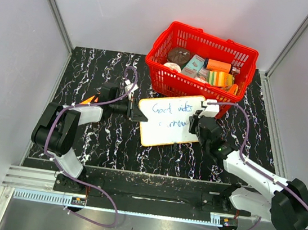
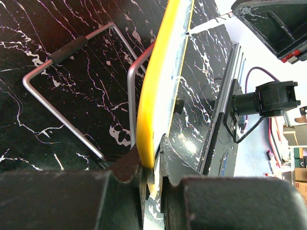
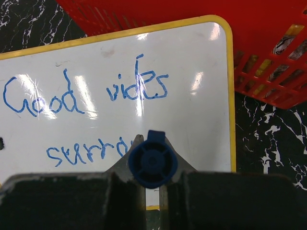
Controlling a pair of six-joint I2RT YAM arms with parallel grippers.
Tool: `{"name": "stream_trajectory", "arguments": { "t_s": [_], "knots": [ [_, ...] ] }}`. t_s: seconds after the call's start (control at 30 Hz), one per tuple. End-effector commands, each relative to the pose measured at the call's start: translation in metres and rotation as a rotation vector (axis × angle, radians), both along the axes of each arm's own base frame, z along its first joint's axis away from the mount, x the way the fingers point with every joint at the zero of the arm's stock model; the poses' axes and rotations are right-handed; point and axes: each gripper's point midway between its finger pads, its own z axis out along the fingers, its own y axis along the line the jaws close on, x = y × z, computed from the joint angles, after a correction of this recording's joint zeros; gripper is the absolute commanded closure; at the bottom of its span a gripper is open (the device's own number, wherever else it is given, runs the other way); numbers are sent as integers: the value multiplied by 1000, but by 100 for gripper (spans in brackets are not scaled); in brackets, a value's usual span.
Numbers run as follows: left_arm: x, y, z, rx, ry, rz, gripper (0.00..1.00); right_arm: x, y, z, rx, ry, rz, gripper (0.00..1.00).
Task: Write a sentence on the whiteboard
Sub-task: Write on the whiteboard at the whiteboard stand.
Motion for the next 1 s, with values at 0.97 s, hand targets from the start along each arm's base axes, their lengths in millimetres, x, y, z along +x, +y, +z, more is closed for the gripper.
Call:
{"name": "stream_trajectory", "arguments": {
  "t_s": [0.97],
  "knots": [
    [9, 8, -41, 153, -38, 55, 100, -3, -20, 48, 86, -129, -31, 100]
  ]
}}
